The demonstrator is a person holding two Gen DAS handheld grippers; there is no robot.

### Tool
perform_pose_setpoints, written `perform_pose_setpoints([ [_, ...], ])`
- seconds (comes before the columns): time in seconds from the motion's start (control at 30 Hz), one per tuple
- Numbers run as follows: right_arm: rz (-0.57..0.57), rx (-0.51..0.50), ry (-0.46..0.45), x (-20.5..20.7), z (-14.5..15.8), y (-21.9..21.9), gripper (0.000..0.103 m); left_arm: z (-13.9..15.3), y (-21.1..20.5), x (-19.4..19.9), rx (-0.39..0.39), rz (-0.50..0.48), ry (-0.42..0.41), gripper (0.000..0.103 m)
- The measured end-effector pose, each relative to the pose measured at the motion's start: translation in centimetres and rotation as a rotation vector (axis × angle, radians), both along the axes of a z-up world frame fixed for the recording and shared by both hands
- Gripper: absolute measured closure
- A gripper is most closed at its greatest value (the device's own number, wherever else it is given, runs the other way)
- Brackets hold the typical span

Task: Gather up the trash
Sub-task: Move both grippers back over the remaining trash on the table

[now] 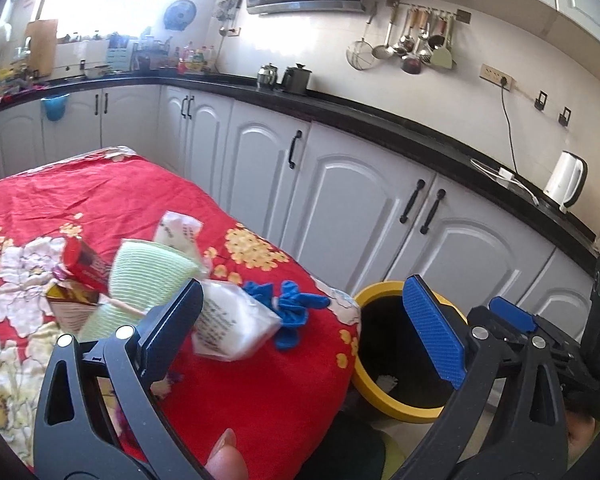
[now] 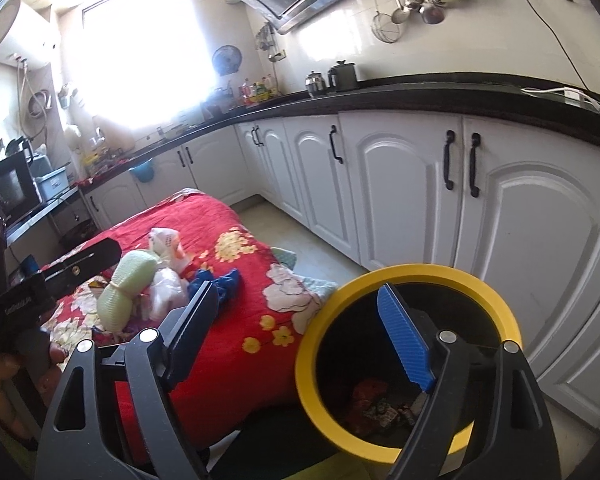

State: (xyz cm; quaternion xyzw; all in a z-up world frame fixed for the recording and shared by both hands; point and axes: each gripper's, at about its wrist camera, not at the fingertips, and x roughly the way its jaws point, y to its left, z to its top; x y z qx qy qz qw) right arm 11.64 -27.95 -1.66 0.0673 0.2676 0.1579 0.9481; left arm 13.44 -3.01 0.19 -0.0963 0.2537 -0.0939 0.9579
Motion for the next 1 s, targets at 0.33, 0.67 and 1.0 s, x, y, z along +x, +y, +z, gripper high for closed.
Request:
perform_pose_setpoints([
  [0.33,0.077,-0.025,0.003,-0.1,0.1,3.7,0.024,0.0,4.0,-0.4,-0.002,0.082,0.003,0.011],
  [0.67,0.116,-0.059,0.032,1.3,-0.9,6.8,0.024,-0.9,7.8,-0.5,0.018,0.141,0.035,0.011],
  [1.0,0.132,-0.101,0.055,4.3,-2.2,9.3,0.024,-3.2,10.2,0.6,0.013,0.162,0.101,0.011],
])
